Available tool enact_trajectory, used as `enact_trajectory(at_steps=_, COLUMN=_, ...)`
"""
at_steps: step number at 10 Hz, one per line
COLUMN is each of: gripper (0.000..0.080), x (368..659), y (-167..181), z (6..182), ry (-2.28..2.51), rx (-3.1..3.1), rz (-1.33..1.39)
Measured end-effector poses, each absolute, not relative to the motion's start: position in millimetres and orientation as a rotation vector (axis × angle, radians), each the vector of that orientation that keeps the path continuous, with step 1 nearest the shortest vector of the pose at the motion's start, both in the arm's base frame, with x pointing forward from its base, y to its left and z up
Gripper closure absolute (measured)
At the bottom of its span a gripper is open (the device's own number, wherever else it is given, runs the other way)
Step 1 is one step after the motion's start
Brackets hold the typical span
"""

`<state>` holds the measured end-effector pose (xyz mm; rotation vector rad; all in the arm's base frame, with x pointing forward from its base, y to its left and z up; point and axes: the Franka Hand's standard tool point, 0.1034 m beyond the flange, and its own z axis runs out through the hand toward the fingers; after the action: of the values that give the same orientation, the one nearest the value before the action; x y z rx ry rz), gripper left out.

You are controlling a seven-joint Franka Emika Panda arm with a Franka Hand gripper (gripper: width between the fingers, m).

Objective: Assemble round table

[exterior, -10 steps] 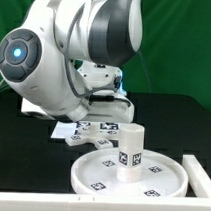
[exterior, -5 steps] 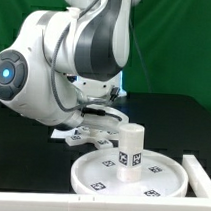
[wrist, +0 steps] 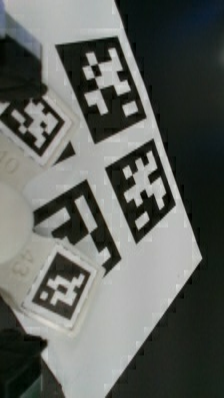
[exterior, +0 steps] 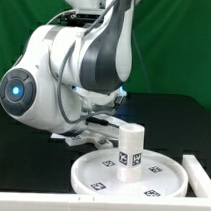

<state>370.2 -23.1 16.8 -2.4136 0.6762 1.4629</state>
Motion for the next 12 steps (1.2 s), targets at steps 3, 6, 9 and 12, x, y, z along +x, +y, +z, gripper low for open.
enact_trajectory(at_steps=3, gripper=0.0151, x=360.7, y=-23.4, z=12.0, ry=0.721, rx=-2.392, rz=1.479)
enact_trajectory(at_steps=6, gripper=0.0275, x=354.3, y=-24.4, z=10.5, ry=0.744, rx=-2.374, rz=1.494)
enact_trajectory(at_steps=9, gripper=0.0595, x=354.3, y=-24.6, z=10.5, ry=0.744, rx=-2.374, rz=1.494)
enact_trajectory(at_steps=12, gripper=0.0782, x=355.3, y=-25.8, z=12.8, ry=0.735, rx=-2.376, rz=1.492)
